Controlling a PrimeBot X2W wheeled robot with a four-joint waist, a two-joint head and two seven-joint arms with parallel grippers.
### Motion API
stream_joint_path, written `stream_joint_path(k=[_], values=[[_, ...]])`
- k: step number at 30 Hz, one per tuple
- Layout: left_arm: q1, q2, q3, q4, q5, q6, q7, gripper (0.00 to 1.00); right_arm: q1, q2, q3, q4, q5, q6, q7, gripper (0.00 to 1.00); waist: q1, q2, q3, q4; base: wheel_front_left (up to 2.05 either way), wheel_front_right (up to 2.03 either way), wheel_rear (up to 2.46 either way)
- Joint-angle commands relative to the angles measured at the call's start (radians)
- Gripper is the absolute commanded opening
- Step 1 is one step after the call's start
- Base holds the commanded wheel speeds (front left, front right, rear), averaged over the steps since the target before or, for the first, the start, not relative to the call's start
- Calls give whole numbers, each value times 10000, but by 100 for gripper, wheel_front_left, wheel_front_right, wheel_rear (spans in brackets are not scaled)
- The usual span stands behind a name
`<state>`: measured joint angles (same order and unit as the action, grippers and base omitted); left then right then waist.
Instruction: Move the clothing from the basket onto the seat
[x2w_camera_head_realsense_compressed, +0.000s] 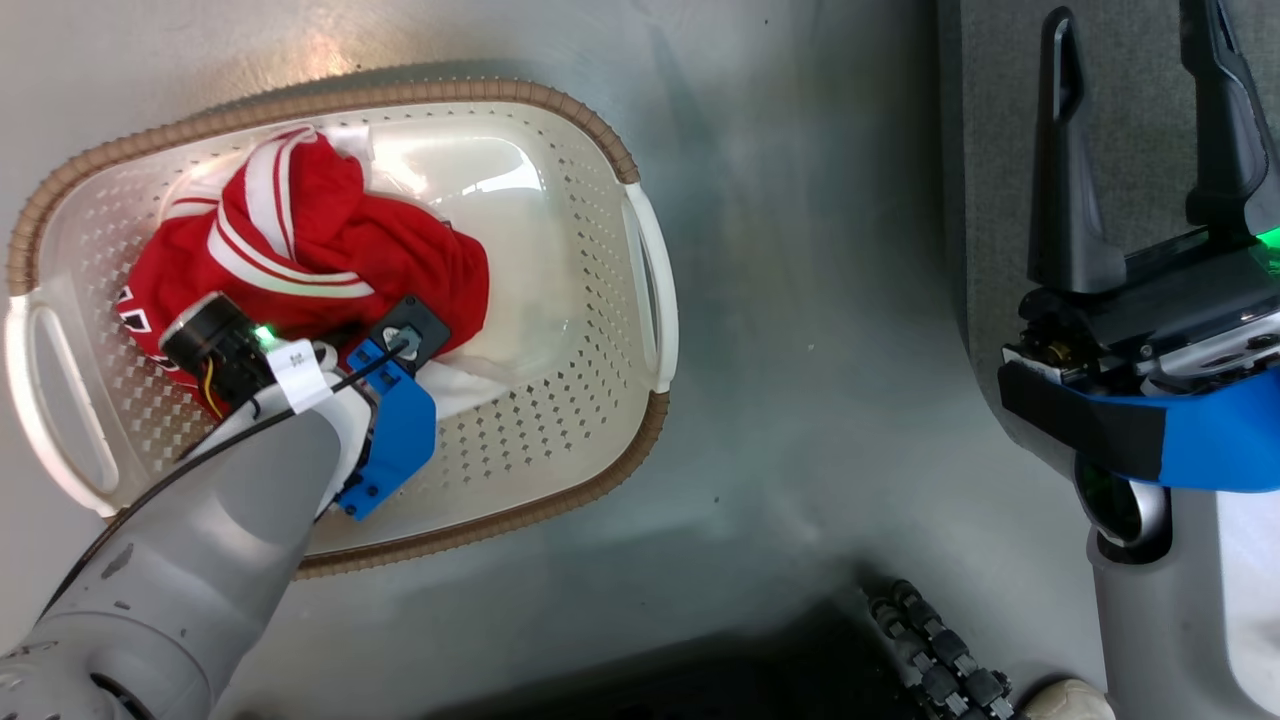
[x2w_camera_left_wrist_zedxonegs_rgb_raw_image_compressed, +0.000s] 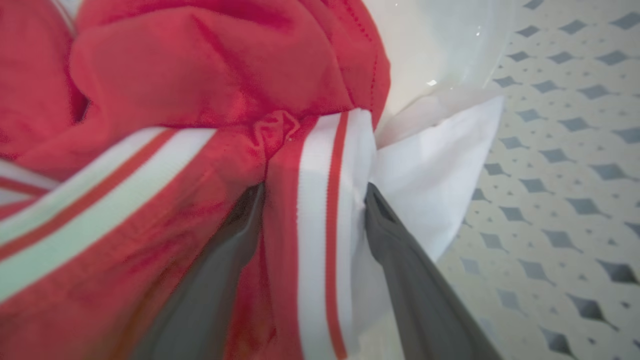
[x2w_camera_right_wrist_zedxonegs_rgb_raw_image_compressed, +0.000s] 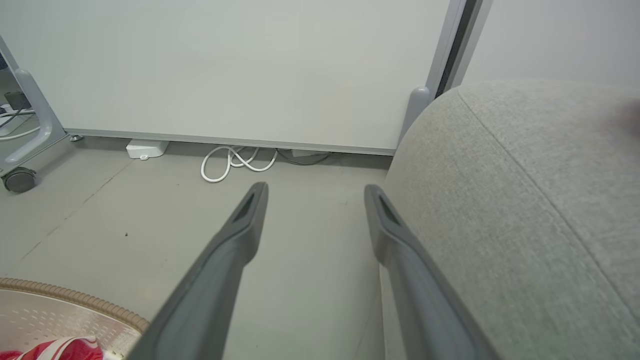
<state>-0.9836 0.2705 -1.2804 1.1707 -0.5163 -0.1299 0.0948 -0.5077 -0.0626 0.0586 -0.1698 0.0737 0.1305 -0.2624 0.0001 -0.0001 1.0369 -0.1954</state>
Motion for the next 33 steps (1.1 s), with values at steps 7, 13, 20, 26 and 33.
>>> stream_joint_path(k=[7, 13, 20, 26, 33], values=[[-390, -202, -22, 666, 358, -2, -176, 89, 6, 68, -98, -224, -126, 5, -38, 100, -1, 1, 245, -64, 0, 0, 0], [-501, -495, -23, 865, 404, -2, -319, 0, -76, 89, -151, -209, -191, 5, -38, 100, -1, 1, 171, 26, 0, 0, 0], [-321, -772, -25, 920, 551, -2, -716, 0, -194, 94, -141, -117, -210, 5, -38, 100, -1, 1, -219, 230, 0, 0, 0], [-132, -1120, -25, 692, 423, -2, -1294, 0, -166, -41, -228, -18, -231, 5, -38, 100, -1, 1, -869, 519, 0, 0, 0], [46, -1501, -25, 491, 279, -2, -2081, 0, 28, -183, -291, 193, -240, 5, -38, 100, -1, 1, -1994, 947, 0, 0, 0]])
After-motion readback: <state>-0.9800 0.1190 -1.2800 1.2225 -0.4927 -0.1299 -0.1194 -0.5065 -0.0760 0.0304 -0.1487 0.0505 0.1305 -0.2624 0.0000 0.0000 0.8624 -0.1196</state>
